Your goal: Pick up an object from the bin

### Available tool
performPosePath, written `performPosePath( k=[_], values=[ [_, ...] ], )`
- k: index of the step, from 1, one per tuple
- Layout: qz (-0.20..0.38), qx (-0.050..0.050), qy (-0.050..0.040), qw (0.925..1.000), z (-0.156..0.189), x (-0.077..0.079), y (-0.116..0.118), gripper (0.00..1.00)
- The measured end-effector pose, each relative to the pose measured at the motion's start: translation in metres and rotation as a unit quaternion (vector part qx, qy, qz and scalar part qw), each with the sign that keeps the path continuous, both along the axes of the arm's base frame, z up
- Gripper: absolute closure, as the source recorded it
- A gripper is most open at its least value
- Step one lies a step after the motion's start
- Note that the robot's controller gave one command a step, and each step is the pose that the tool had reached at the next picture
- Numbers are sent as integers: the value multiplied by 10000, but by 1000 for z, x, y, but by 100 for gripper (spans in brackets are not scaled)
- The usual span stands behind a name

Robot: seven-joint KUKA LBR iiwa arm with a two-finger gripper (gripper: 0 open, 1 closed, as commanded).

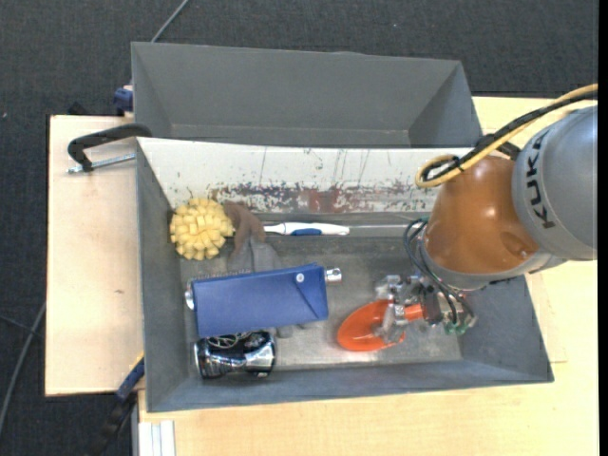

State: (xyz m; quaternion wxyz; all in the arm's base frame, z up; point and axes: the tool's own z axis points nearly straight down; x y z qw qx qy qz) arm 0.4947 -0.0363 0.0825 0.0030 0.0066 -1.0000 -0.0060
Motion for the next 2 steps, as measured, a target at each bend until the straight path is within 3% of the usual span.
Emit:
performPosePath(
  k=[2],
  values=[
    [0,-2,-38,10000,24,2,0,100]
  ],
)
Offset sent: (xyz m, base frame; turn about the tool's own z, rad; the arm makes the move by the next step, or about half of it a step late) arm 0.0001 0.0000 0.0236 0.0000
